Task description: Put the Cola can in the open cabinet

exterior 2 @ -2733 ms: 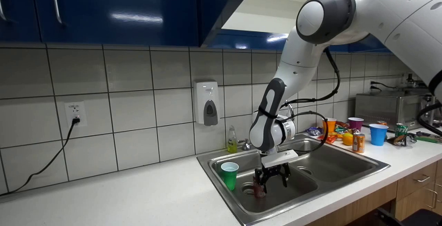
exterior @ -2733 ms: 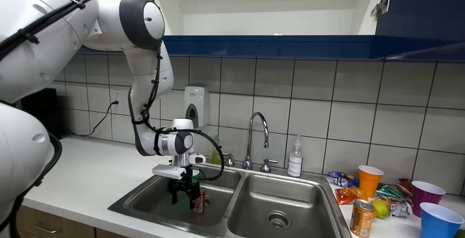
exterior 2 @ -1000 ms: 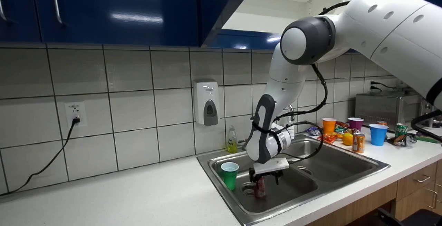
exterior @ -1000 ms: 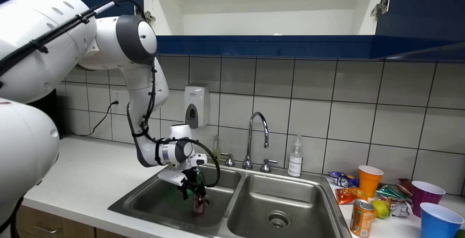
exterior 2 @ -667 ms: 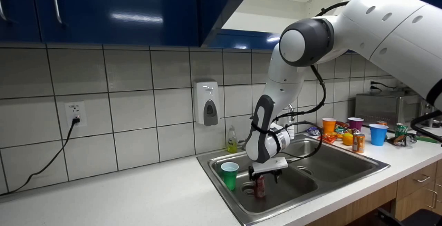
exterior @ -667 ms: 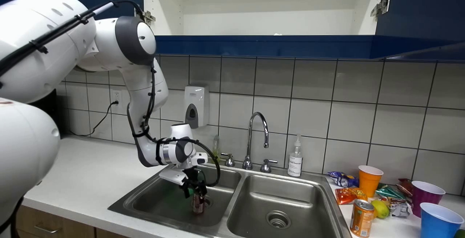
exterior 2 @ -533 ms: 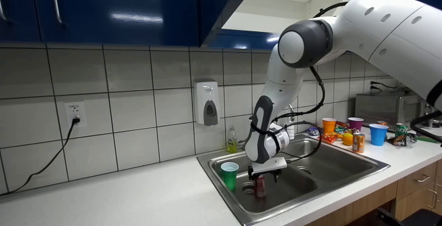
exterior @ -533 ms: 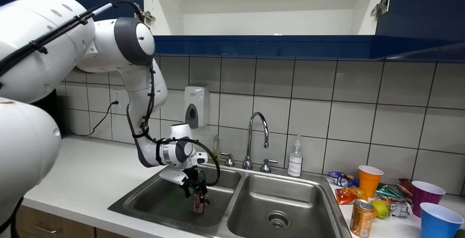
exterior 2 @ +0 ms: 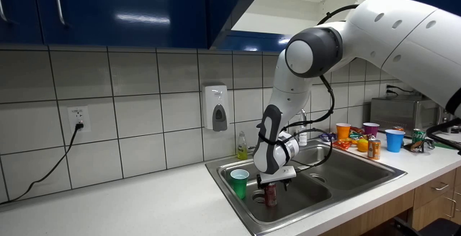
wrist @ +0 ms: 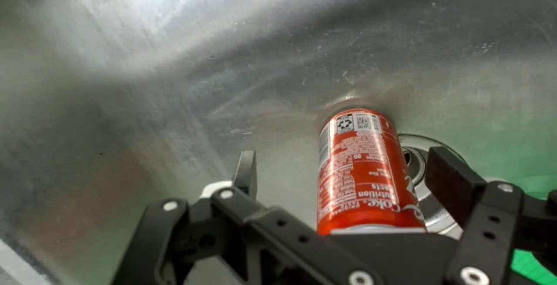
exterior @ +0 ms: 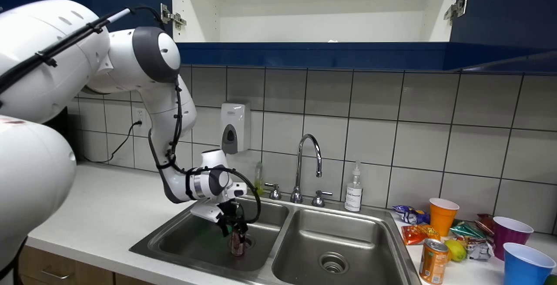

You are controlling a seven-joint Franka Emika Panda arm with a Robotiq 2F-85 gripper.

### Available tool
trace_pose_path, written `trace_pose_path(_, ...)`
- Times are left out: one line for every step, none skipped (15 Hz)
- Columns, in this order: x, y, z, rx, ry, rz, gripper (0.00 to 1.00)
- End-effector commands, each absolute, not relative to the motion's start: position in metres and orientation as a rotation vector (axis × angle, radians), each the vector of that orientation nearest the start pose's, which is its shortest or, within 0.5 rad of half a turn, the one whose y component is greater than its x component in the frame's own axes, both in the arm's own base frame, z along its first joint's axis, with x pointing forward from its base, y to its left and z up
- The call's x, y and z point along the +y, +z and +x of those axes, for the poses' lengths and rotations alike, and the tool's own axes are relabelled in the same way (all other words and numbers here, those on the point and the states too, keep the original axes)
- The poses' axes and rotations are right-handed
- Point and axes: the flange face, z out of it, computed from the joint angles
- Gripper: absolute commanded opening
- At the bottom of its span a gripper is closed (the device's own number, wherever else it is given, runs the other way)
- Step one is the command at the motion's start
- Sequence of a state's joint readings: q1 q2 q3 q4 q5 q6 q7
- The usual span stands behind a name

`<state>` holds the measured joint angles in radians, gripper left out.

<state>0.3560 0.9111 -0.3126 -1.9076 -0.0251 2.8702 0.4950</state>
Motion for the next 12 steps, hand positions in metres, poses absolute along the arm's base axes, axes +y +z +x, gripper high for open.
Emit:
trace_pose_path(0.028,0.039,0.610,0.555,-0.294,-3.303,1.00)
trace_pose_path(0.028,0.038,0.610,0.561,-0.296,-3.302,1.00)
trace_pose_path(0.028,0.037,0.610,0.563,-0.297,-3.301,1.00)
trace_pose_path(0.028,0.036,0.610,0.568,-0.299,-3.299,1.00)
trace_pose_path(0.028,0.035,0.611,0.572,-0.303,-3.297,1.00)
trace_pose_path(0.029,0.035,0.612,0.577,-0.306,-3.294,1.00)
trace_pose_path(0.029,0.034,0.613,0.579,-0.309,-3.293,1.00)
trace_pose_path(0.030,0.034,0.614,0.579,-0.313,-3.294,1.00)
trace_pose_path(0.031,0.034,0.616,0.579,-0.318,-3.295,1.00)
trace_pose_path(0.031,0.034,0.617,0.577,-0.322,-3.295,1.00)
trace_pose_path(0.032,0.035,0.619,0.578,-0.328,-3.295,1.00)
trace_pose_path(0.033,0.035,0.620,0.576,-0.332,-3.296,1.00)
